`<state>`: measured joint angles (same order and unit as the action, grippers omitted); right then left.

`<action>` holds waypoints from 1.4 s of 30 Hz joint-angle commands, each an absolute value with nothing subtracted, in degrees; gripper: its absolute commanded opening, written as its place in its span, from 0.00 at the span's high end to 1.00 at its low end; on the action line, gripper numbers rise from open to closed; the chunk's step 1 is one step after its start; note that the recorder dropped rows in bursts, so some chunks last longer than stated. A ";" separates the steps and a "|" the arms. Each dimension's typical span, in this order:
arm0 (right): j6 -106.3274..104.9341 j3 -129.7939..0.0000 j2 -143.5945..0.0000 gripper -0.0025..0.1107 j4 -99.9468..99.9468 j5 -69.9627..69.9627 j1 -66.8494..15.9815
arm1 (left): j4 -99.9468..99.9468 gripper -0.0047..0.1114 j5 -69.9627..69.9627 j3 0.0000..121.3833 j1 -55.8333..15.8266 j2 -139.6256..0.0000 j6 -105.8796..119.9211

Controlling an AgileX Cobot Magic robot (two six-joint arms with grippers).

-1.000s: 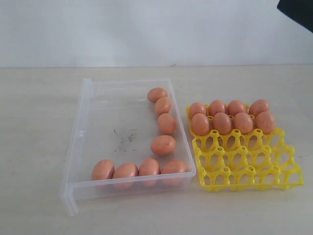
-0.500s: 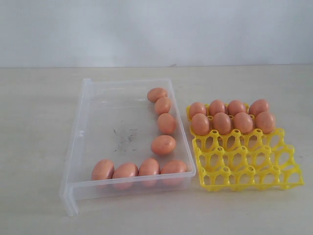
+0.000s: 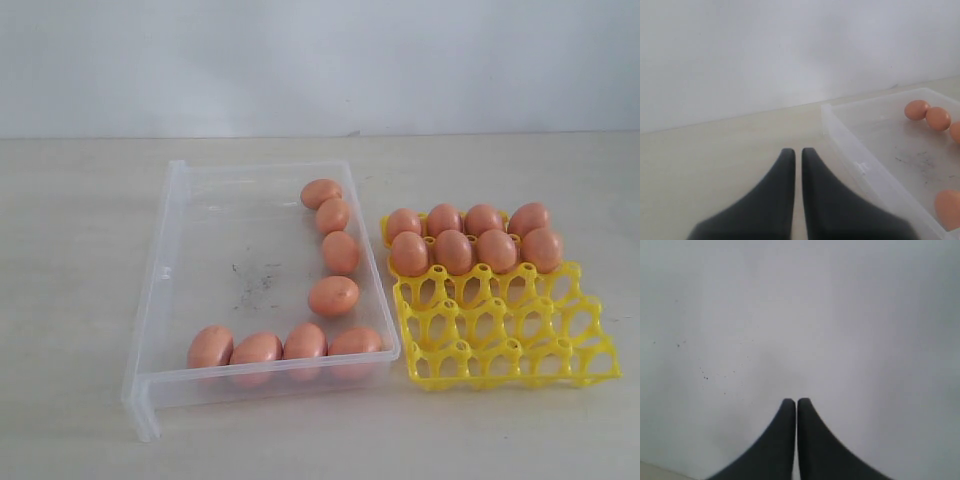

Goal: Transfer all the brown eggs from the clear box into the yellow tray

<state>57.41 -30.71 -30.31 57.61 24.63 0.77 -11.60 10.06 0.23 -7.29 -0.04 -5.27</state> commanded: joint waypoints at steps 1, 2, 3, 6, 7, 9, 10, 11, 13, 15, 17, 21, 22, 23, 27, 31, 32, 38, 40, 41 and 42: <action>42.49 -29.67 -24.16 0.98 57.05 10.38 -7.14 | -11.46 0.93 9.88 0.00 -7.62 0.00 -5.56; 42.34 -29.67 -23.26 0.98 55.30 4.17 -8.54 | -11.46 0.93 9.88 0.00 -7.62 0.00 -5.56; 42.05 -29.81 -22.59 0.98 51.51 -5.25 -9.98 | -11.46 0.93 9.88 0.00 -7.62 0.00 -5.56; 49.24 -31.45 -22.48 0.98 48.43 -31.61 -11.88 | -11.46 0.93 9.88 0.00 -7.62 0.00 -5.56; 57.58 -31.88 -22.60 0.98 48.43 -41.11 -11.99 | -11.46 0.93 9.88 0.00 -7.62 0.00 -5.56; 71.53 -30.26 -22.60 0.98 48.23 -42.15 -11.99 | -11.46 0.93 9.88 0.00 -7.62 0.00 -5.56; 73.27 -29.10 -22.75 0.98 48.45 -39.76 -11.99 | -11.46 0.93 9.88 0.00 -7.62 0.00 -5.56; 75.60 -25.14 -23.72 0.98 50.97 -29.98 -11.99 | -11.46 0.93 9.88 0.00 -7.62 0.00 -5.56; 84.64 -19.27 -27.42 0.98 58.66 -17.11 -11.99 | -11.46 0.93 9.88 0.00 -7.62 0.00 -5.56; 99.76 -16.07 -33.44 0.98 63.20 -15.89 -11.99 | -11.46 0.93 9.88 0.00 -7.62 0.00 -5.56; 104.07 -15.23 -39.81 0.98 63.31 -12.34 -11.99 | -11.46 0.93 9.88 0.00 -7.62 0.00 -5.56; 104.41 -15.23 -47.66 0.98 65.43 -9.17 -12.57 | -11.46 0.93 9.88 0.00 -7.62 0.00 -5.56; 104.41 -15.14 -45.51 0.98 65.43 -8.53 -12.57 | -11.46 0.93 9.88 0.00 -7.62 0.00 -5.56; 104.52 -14.94 -42.78 0.98 65.00 -8.40 -12.71 | -11.46 0.93 9.88 0.00 -7.62 0.00 -5.56; 109.15 -12.70 -30.19 0.98 64.58 -12.60 -12.71 | -11.46 0.93 9.88 0.00 -7.62 0.00 -5.56; 114.98 -8.51 -18.39 0.98 64.58 -21.34 -12.71 | -11.46 0.93 9.88 0.00 -7.62 0.00 -5.56; 114.90 -7.07 -14.68 0.98 64.88 -22.73 -12.71 | -11.46 0.93 9.88 0.00 -7.62 0.00 -5.56; 115.58 0.00 0.00 0.98 72.28 -21.78 -12.71 | -11.46 0.93 9.88 0.00 -7.62 0.00 -5.56; 115.80 0.00 -0.35 0.98 72.87 -20.25 -12.71 | -11.46 0.93 9.88 0.00 -7.60 0.00 -5.56; 114.75 0.00 -1.51 0.98 73.11 -19.08 -12.58 | -11.46 0.93 9.88 0.00 -7.60 0.00 -5.56; 113.34 0.00 -2.53 0.98 73.73 -16.50 -12.58 | -11.46 0.93 10.22 0.00 -7.60 0.00 -5.56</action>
